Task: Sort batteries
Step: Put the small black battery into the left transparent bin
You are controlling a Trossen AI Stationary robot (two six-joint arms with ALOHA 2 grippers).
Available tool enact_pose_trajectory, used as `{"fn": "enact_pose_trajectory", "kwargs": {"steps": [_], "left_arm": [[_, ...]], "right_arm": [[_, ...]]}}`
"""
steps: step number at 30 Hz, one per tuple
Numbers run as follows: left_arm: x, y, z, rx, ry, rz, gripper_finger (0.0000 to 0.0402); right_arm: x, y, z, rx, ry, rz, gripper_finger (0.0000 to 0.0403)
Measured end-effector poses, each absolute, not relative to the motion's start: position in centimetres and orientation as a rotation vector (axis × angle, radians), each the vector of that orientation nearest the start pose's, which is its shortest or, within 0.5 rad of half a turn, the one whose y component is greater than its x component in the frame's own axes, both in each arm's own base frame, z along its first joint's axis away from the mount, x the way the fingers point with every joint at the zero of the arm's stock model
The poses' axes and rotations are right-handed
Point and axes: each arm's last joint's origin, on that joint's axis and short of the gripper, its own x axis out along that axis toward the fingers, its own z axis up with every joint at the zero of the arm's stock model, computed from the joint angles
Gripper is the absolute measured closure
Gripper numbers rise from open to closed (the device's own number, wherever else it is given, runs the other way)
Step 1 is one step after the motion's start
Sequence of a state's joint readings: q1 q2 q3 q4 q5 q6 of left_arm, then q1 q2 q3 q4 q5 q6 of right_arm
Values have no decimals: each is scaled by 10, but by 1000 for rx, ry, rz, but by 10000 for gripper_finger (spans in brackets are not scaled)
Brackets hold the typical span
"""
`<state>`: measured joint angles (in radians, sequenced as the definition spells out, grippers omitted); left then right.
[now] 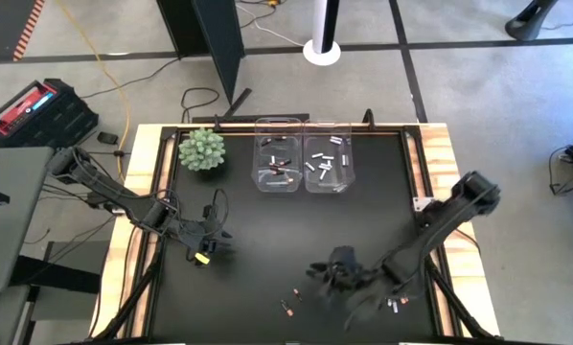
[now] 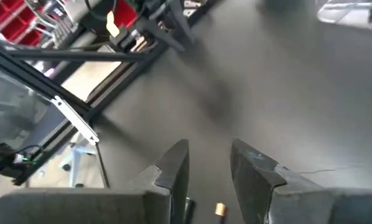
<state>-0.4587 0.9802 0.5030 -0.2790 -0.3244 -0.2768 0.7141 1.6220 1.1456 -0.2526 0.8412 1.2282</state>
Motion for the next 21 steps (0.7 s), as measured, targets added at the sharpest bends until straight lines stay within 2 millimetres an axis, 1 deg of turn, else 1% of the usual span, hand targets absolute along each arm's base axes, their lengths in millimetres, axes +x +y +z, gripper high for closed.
{"fn": "enact_pose_trajectory", "kwargs": {"steps": [5, 9, 13, 18, 21], "left_arm": [[172, -75, 198, 23, 708, -30, 303], [172, -75, 198, 23, 708, -30, 303], [172, -75, 198, 23, 708, -30, 303], [172, -75, 198, 23, 708, -30, 303], [172, -75, 198, 23, 707, -30, 303]], "right_arm": [[312, 232, 242, 669, 391, -428, 271], [335, 244, 238, 653, 482, -452, 271], [350, 254, 231, 661, 599, -501, 271], [359, 270, 224, 695, 649, -531, 271], [363, 277, 212, 711, 682, -539, 271]]}}
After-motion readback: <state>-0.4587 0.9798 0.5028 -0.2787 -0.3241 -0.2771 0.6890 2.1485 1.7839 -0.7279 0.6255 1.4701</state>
